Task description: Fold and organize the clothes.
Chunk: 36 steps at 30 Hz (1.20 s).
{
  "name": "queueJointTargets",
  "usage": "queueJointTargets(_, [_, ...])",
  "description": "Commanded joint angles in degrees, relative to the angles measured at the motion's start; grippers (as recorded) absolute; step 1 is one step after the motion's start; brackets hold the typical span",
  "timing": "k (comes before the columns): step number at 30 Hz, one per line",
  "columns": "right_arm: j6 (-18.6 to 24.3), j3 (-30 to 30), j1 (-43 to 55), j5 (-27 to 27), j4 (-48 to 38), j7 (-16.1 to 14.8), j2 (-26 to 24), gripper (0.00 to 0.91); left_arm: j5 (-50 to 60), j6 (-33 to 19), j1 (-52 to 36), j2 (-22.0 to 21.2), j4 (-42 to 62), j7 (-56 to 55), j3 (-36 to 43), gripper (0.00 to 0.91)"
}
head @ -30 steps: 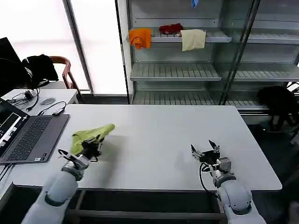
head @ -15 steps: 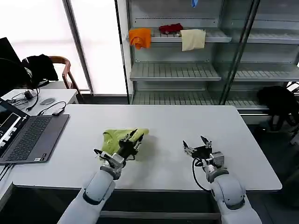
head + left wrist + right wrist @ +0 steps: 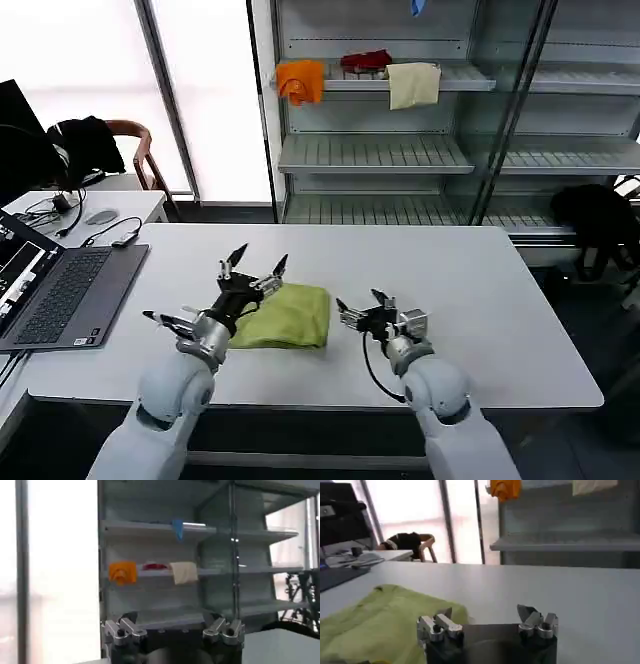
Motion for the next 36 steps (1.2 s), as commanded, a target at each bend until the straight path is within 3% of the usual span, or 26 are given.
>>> queueJointTargets(1, [-0.8, -9.3, 4.2, 14.3, -6.4, 3.8, 3.7, 0.907, -3.8, -3.2, 6.5, 0.6, 1.1, -1.0, -11.2, 0.907])
queueJointTargets(12, [-0.7, -6.1, 1.6, 13.6, -6.3, 4.8, 2.9, 0.907, -3.0, -3.1, 9.1, -0.3, 4.3, -1.0, -14.4, 0.907])
queueJointTargets(14, [-0.7, -5.9, 1.4, 13.3, -6.5, 4.7, 3.1, 0.554, -2.9, -3.1, 9.5, -0.3, 4.7, -0.9, -14.5, 0.907])
queueJointTargets(15, [-0.7, -5.8, 1.3, 13.3, -6.6, 4.7, 3.2, 0.141, -2.9, -3.0, 9.7, -0.3, 4.8, -0.9, -14.6, 0.907])
queueJointTargets(16, [-0.7, -5.8, 1.2, 13.2, -6.6, 4.8, 3.4, 0.020, -2.9, -3.0, 9.7, -0.3, 4.9, -0.9, -14.7, 0.907])
queueJointTargets(36, [-0.6, -3.2, 0.6, 10.7, -6.1, 4.8, 2.8, 0.000, -3.7, -2.4, 11.3, -0.5, 2.5, -0.9, -16.2, 0.907])
